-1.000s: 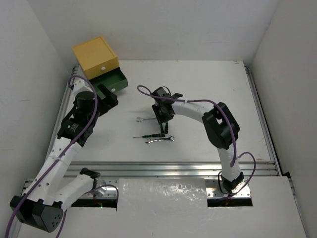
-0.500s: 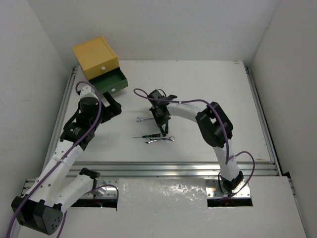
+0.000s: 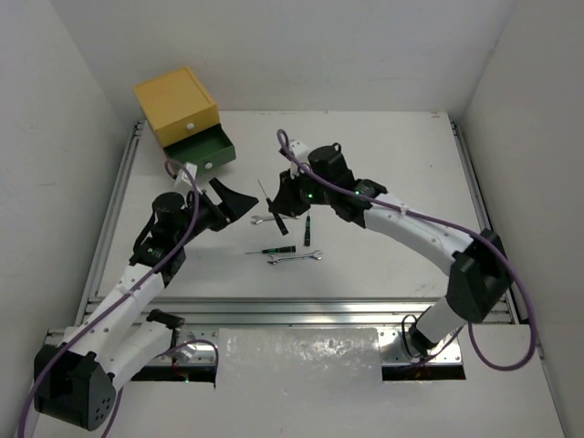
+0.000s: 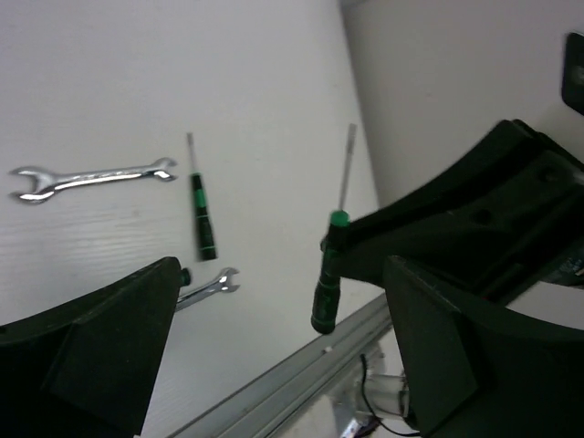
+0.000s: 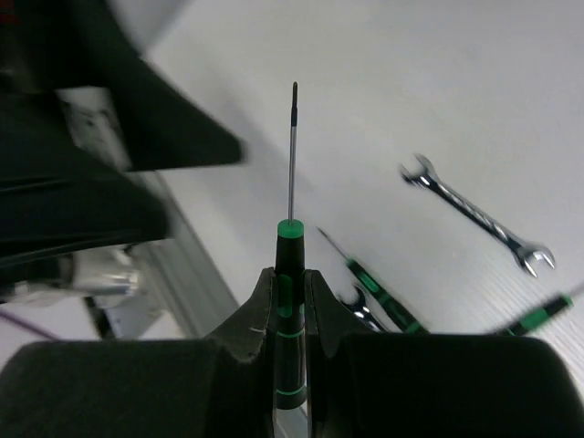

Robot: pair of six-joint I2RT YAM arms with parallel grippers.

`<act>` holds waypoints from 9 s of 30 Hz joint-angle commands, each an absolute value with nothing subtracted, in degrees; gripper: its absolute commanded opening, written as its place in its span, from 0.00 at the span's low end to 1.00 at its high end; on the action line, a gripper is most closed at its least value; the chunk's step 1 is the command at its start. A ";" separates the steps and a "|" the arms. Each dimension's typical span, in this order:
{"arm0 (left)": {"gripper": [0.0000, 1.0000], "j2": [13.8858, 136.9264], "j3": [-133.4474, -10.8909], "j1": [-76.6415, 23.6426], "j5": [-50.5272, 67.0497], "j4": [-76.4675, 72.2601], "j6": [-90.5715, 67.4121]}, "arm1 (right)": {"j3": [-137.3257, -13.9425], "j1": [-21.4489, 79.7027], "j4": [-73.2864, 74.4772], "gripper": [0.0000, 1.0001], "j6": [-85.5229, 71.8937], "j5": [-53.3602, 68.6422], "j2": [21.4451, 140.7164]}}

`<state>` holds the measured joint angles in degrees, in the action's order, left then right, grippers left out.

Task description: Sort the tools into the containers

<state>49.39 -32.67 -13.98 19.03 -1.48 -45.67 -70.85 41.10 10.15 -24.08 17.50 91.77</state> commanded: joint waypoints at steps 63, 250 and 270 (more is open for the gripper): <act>0.00 98.70 -72.24 -0.45 -30.77 -9.22 -57.48 | -57.39 29.35 13.10 0.99 -28.47 12.91 86.21; 0.00 69.61 -36.21 -31.11 27.77 -36.12 -53.35 | -51.85 38.58 0.26 0.00 -26.63 28.03 67.67; 0.00 103.18 -93.87 -9.15 -23.74 11.81 0.03 | -47.38 36.91 14.41 0.99 -22.06 10.00 57.57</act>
<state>100.66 -91.88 -12.25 -18.90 12.03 -16.05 -49.21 37.15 14.31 -23.24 8.97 59.37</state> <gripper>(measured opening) 0.117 0.987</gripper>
